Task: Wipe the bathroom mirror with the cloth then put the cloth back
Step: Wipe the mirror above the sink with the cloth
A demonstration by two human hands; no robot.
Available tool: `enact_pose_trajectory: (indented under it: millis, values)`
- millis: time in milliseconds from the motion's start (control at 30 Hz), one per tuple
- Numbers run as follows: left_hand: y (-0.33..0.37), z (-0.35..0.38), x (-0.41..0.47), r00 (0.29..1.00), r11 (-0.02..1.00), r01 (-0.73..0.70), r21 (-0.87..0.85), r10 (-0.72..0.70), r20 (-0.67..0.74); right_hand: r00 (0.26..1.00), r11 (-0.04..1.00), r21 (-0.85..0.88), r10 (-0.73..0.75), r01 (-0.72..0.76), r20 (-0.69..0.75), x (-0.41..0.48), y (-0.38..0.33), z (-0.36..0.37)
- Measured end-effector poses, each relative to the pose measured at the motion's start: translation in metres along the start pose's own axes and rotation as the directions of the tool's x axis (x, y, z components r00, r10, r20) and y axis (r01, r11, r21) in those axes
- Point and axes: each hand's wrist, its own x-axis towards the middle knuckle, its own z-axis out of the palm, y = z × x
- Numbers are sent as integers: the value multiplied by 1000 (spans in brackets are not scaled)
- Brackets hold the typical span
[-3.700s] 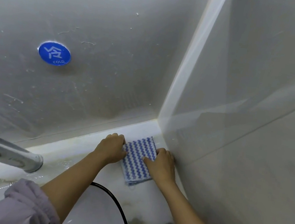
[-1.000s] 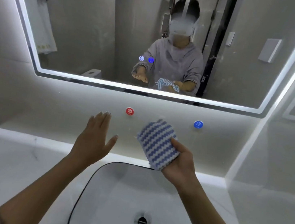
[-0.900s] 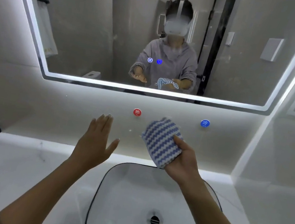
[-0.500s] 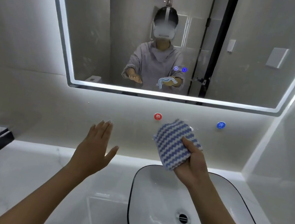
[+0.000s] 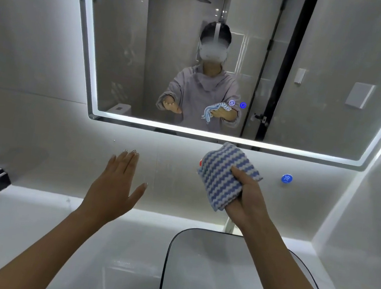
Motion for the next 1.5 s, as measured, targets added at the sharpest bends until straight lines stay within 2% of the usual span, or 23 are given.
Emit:
enact_pose_trajectory:
  millis: [200,500,833,1000,1233,1500]
  values:
    - [-9,2,9,998,998,60,-10,-60,-5,1000,998,-63,-7,9,27,18,-2,11]
    - [-55,1,24,1000,1000,19,-10,-19,-19,1000,999,-50,-19,20,22,36,22,42]
    - [-158,-10,53,989,989,-146,-35,146,-13,998,981,181,-66,63,8,63,95,109]
    - [-203,-24,66,980,980,-194,-40,193,-43,994,962,262,-97,80,54,72,130,138]
    - [-233,-19,75,978,975,-206,-87,202,-56,983,954,238,-180,182,-30,83,143,158]
    - [-243,-15,88,980,977,-187,-106,178,-89,967,964,111,-227,240,-115,105,134,177]
